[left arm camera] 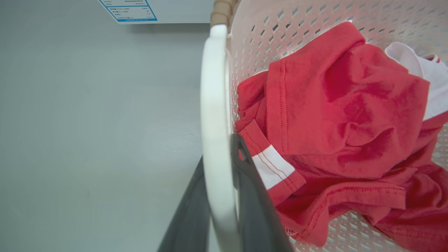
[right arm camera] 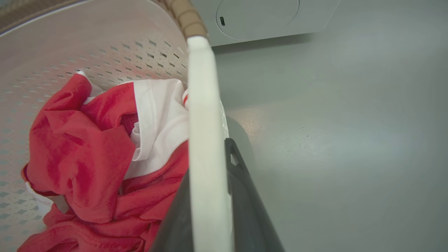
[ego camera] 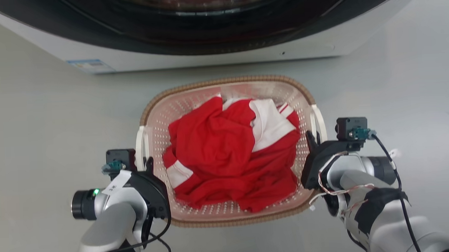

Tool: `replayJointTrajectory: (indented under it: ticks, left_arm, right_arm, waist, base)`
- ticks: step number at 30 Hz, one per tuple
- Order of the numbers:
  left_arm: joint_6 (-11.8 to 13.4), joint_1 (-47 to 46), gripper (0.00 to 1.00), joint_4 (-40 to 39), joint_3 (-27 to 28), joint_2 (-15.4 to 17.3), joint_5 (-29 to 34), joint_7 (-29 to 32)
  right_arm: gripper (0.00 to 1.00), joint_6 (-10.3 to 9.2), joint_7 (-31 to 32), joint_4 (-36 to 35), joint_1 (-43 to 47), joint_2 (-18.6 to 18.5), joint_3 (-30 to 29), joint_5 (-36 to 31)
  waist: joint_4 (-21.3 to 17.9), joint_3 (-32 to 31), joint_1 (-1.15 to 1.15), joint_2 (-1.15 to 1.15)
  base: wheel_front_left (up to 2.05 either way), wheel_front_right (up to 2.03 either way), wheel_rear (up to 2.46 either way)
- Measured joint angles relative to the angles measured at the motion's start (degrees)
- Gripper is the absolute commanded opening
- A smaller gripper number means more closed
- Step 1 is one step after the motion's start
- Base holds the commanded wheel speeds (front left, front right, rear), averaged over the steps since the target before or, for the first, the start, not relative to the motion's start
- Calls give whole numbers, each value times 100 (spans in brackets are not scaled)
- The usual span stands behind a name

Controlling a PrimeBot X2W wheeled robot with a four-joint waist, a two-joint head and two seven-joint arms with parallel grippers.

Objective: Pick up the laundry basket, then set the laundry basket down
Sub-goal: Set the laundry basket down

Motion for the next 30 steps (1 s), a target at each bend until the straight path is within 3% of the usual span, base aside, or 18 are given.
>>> replayJointTrajectory:
  ticks: [15, 30]
  left_arm:
    - [7, -637, 0, -10, 62, -19, 34, -257]
    - [7, -1045, 0, 33, 77, -26, 101, -467]
  right_arm:
    - [0, 1, -167, 237, -725, -4, -31, -159]
    - [0, 1, -321, 304, -1033, -22, -35, -237]
  waist:
    - [123, 1176, 0, 0]
    - [208, 1715, 0, 0]
  base:
    - [0, 0, 0]
    - [0, 0, 0]
